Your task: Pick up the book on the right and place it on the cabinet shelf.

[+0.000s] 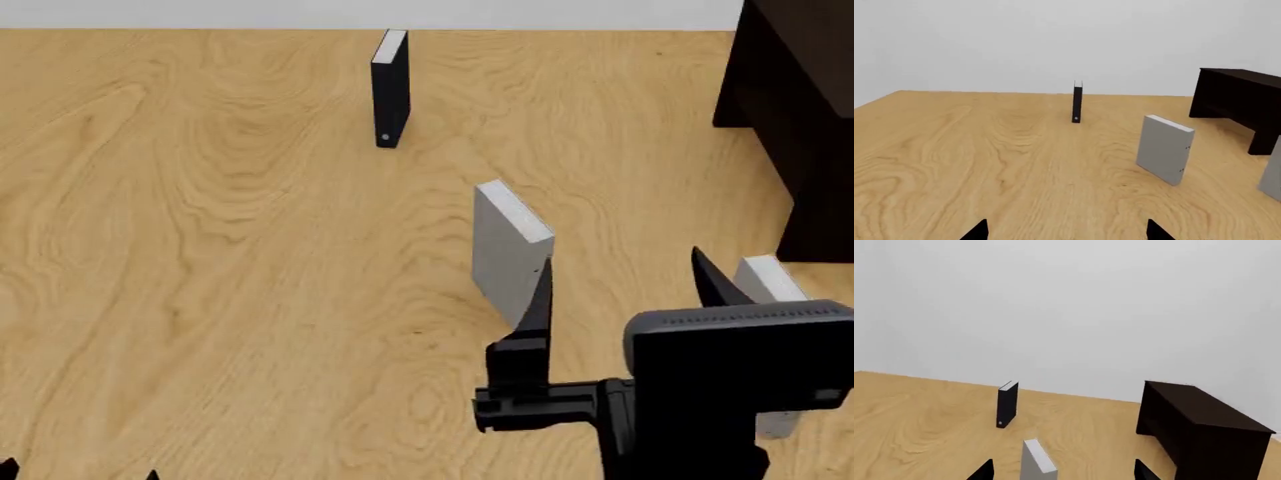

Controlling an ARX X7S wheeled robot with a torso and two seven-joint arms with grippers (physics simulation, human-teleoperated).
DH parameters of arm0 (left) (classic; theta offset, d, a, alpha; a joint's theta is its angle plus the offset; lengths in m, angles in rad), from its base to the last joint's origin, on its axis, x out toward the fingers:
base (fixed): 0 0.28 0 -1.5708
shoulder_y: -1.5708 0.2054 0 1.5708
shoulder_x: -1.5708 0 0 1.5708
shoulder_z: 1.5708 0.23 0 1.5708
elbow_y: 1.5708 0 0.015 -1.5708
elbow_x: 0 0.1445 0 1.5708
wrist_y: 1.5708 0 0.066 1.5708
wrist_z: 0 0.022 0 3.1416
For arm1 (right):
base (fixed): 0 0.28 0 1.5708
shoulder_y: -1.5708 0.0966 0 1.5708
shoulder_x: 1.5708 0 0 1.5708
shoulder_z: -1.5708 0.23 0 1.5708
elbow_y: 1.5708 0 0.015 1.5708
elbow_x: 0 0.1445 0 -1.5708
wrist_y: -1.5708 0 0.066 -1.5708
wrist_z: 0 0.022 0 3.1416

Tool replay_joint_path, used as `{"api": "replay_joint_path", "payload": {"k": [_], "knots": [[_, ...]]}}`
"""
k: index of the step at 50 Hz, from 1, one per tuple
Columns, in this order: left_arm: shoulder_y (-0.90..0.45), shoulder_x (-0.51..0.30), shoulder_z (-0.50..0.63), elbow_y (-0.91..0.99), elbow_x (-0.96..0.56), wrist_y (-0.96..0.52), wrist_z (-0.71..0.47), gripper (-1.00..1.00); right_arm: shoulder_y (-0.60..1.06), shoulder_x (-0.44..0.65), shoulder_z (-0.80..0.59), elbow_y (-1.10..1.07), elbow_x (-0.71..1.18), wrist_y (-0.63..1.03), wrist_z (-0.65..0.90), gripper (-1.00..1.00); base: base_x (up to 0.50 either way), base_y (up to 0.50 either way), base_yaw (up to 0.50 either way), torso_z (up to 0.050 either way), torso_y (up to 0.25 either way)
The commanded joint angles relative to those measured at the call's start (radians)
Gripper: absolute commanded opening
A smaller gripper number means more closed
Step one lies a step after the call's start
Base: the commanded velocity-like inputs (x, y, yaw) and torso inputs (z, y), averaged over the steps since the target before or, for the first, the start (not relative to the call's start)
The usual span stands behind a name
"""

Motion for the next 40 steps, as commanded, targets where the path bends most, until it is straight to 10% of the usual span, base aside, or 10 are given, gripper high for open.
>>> {"api": "replay_joint_path", "payload": {"k": [1, 40], "knots": [[0.013, -0.006, -0.001, -0.016, -0.008, 0.073, 0.018, 1.00, 0.127, 0.044, 0.044, -0.044, 0.053, 0.156, -0.032, 1.00, 0.00, 0.00, 0.00, 0.000, 0.000], [0.062, -0.049, 0.094, 0.073, -0.009, 0.042, -0.012, 1.00, 0.459, 0.124, 0.151, -0.014, 0.156, 0.403, -0.090, 1.00, 0.05, -0.02, 0.00, 0.000, 0.000]]}}
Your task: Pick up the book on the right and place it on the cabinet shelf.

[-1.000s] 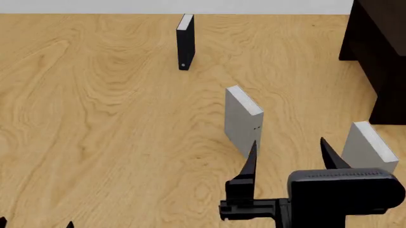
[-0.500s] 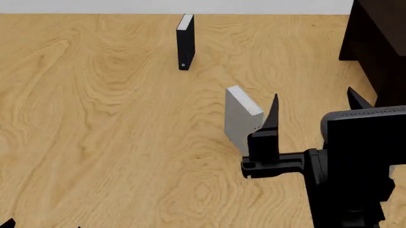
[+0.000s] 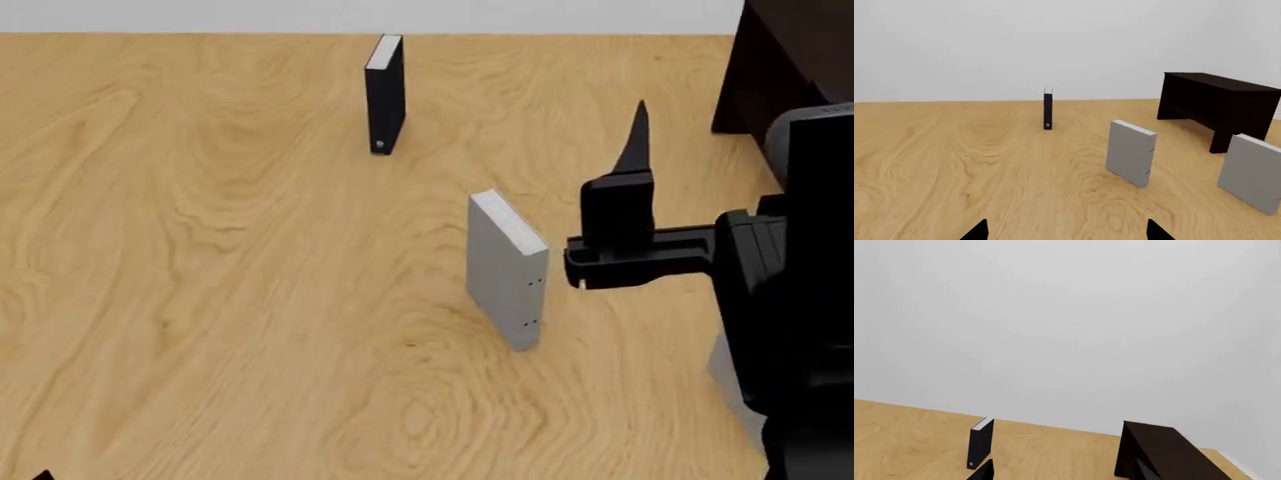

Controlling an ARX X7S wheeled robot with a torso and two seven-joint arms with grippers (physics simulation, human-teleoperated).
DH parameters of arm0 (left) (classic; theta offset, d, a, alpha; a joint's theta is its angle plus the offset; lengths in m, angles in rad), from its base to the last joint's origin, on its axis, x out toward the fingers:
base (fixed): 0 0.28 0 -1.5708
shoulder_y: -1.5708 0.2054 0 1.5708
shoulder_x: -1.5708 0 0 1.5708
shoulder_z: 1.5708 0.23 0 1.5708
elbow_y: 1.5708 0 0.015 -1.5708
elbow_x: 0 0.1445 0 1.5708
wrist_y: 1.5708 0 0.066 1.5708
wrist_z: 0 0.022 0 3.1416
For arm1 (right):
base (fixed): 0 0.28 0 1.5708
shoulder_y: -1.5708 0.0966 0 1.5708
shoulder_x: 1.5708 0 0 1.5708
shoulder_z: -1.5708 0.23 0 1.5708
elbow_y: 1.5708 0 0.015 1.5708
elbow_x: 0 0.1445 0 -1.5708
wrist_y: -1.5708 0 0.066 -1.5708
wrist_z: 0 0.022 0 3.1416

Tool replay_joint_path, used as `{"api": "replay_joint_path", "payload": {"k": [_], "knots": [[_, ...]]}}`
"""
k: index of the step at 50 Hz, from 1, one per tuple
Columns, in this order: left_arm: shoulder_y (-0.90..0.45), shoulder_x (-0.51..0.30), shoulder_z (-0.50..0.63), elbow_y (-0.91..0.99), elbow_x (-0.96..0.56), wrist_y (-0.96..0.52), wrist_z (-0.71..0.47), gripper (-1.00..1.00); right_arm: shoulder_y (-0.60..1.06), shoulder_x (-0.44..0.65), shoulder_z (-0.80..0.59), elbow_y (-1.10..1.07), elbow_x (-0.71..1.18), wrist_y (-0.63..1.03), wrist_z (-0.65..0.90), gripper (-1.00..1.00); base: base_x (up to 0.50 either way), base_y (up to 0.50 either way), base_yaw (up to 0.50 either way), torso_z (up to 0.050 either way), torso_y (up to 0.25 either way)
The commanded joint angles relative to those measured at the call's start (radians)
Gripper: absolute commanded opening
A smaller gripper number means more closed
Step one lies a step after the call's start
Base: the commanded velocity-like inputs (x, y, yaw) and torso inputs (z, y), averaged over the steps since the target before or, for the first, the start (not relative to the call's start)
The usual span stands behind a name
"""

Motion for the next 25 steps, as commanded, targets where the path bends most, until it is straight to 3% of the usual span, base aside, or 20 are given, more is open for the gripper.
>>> {"api": "replay_joint_path", "payload": {"k": [1, 10, 25], "knots": [[0.008, -0.008, 0.009, 0.005, -0.005, 0.008, -0.007, 1.00, 0.046, 0.006, 0.015, -0.014, 0.023, 0.044, -0.007, 1.00, 0.29, -0.09, 0.00, 0.000, 0.000], [0.013, -0.015, -0.003, 0.007, -0.018, 0.015, -0.011, 1.00, 0.048, 0.001, 0.019, -0.034, 0.039, 0.055, -0.009, 1.00, 0.34, -0.09, 0.00, 0.000, 0.000], [0.015, -0.023, -0.012, 0.004, -0.042, 0.024, -0.015, 1.00, 0.061, -0.003, 0.008, -0.043, 0.053, 0.083, 0.002, 1.00, 0.48, -0.10, 0.00, 0.000, 0.000]]}}
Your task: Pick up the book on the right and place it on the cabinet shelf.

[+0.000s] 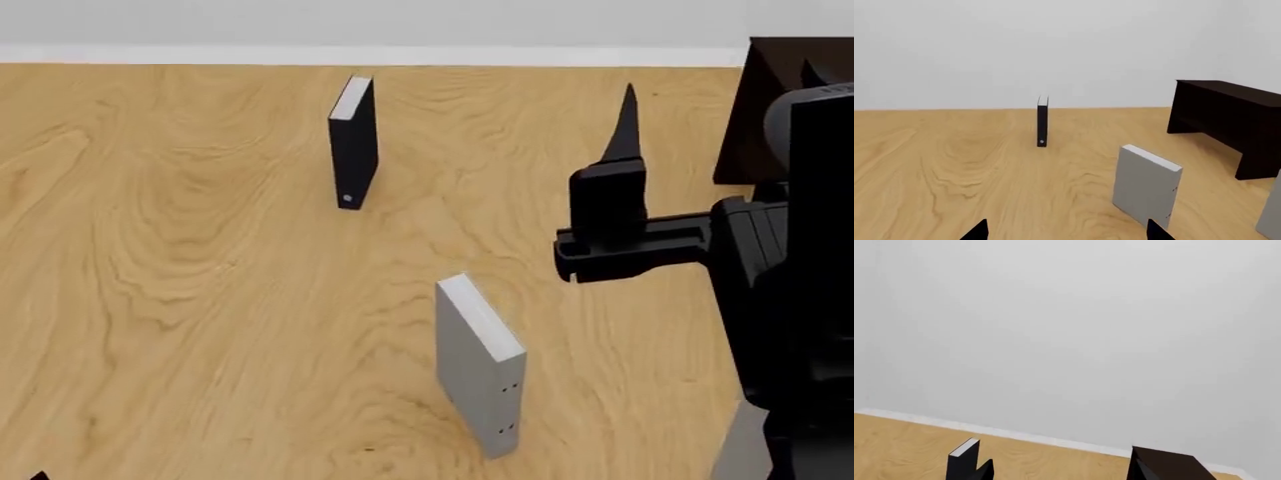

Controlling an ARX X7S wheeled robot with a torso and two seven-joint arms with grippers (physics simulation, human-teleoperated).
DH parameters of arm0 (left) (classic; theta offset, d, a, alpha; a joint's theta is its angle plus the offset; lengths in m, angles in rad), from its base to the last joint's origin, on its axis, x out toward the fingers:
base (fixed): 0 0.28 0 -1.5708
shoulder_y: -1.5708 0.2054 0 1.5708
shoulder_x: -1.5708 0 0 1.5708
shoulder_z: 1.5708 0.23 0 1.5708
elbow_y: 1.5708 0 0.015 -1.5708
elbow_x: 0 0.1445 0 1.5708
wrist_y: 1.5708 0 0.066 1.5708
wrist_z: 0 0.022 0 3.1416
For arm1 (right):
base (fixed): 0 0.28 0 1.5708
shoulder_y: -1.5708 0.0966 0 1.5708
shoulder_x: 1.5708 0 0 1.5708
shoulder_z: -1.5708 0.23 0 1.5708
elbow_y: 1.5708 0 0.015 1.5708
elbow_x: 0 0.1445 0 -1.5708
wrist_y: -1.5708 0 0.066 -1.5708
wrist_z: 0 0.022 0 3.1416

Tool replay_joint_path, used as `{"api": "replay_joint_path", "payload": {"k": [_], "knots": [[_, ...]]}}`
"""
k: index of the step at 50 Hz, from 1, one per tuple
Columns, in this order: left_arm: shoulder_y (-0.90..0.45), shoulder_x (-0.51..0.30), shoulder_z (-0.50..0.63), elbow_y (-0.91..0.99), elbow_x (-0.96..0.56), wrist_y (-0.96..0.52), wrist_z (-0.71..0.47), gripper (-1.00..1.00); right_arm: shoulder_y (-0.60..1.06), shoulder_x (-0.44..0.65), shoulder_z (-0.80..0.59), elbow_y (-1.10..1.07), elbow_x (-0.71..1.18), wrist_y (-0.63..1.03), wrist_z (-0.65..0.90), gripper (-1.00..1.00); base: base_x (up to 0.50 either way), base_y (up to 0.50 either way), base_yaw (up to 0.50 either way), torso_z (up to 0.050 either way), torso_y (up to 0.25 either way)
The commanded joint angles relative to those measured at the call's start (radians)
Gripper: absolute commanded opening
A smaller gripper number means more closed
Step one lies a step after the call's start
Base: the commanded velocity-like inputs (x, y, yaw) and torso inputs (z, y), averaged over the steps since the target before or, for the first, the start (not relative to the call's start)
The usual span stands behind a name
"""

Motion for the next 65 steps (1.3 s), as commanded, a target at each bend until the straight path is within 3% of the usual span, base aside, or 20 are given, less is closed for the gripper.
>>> {"api": "replay_joint_path", "payload": {"k": [1, 53, 65], "knots": [[0.004, -0.007, -0.004, 0.000, -0.015, 0.008, -0.005, 1.00, 0.014, -0.004, -0.002, -0.008, 0.013, 0.027, 0.007, 1.00, 0.48, -0.23, 0.00, 0.000, 0.000], [0.024, -0.033, 0.024, -0.013, -0.029, 0.062, -0.030, 1.00, 0.010, 0.012, -0.059, -0.012, 0.073, 0.042, 0.007, 1.00, 0.38, -0.33, 0.00, 0.000, 0.001], [0.028, -0.040, 0.033, -0.011, -0.029, 0.071, -0.037, 1.00, 0.001, 0.017, -0.071, -0.031, 0.094, 0.053, 0.004, 1.00, 0.00, 0.00, 0.00, 0.000, 0.001]]}}
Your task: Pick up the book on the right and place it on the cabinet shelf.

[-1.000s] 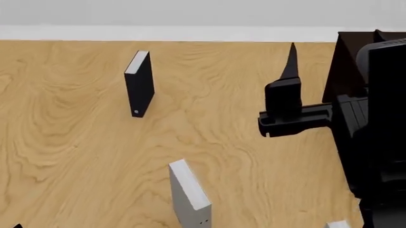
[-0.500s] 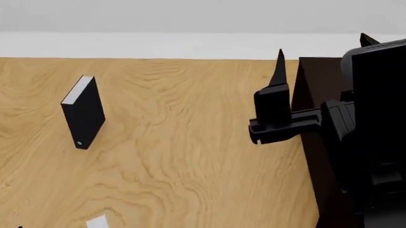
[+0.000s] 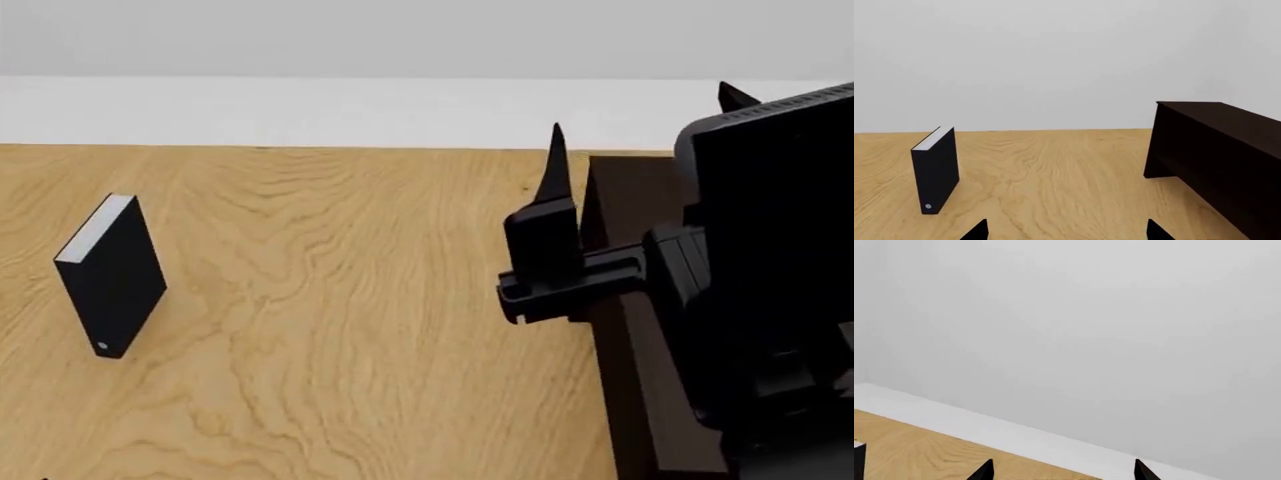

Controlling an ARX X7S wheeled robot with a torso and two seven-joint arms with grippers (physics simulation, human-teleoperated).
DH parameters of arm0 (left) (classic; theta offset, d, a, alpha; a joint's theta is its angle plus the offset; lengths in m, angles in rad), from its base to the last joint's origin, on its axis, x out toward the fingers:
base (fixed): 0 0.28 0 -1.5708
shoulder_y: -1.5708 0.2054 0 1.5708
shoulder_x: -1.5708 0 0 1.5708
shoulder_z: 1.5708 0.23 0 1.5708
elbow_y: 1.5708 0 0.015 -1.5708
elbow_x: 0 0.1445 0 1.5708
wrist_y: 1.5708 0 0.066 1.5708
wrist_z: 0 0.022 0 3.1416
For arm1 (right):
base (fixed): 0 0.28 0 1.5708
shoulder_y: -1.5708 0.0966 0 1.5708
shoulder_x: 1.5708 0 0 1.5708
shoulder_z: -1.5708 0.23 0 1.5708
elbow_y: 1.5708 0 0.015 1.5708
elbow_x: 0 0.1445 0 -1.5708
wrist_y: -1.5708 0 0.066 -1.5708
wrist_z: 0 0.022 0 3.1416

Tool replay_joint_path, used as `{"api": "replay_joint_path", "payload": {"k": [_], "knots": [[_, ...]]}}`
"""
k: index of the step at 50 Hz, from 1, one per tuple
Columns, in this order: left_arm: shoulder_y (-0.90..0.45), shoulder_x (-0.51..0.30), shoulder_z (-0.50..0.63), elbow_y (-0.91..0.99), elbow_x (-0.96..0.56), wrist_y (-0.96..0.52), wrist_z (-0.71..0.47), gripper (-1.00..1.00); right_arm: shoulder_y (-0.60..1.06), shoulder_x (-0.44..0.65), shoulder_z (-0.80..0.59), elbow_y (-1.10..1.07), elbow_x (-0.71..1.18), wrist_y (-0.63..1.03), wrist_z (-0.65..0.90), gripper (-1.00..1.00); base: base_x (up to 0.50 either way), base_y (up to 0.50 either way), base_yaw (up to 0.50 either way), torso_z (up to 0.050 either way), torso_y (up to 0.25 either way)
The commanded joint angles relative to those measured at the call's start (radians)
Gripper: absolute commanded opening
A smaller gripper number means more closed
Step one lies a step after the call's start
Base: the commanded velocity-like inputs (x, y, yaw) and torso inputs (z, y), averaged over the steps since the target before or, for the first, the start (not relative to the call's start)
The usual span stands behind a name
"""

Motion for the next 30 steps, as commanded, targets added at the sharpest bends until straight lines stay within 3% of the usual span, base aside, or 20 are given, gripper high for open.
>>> {"api": "replay_joint_path", "payload": {"k": [1, 15, 30], "knots": [[0.005, -0.007, 0.007, 0.001, -0.001, 0.008, -0.007, 1.00, -0.003, 0.003, -0.012, -0.010, 0.018, 0.010, 0.001, 1.00, 0.00, 0.00, 0.00, 0.000, 0.000], [0.021, -0.015, 0.011, 0.000, 0.001, 0.037, -0.011, 1.00, 0.014, 0.006, -0.023, -0.014, 0.037, 0.031, 0.008, 1.00, 0.00, 0.00, 0.00, 0.000, 0.000], [0.022, -0.022, 0.020, 0.001, 0.000, 0.042, -0.022, 1.00, -0.001, 0.005, -0.009, -0.012, 0.050, 0.017, 0.013, 1.00, 0.05, 0.21, 0.00, 0.000, 0.000]]}}
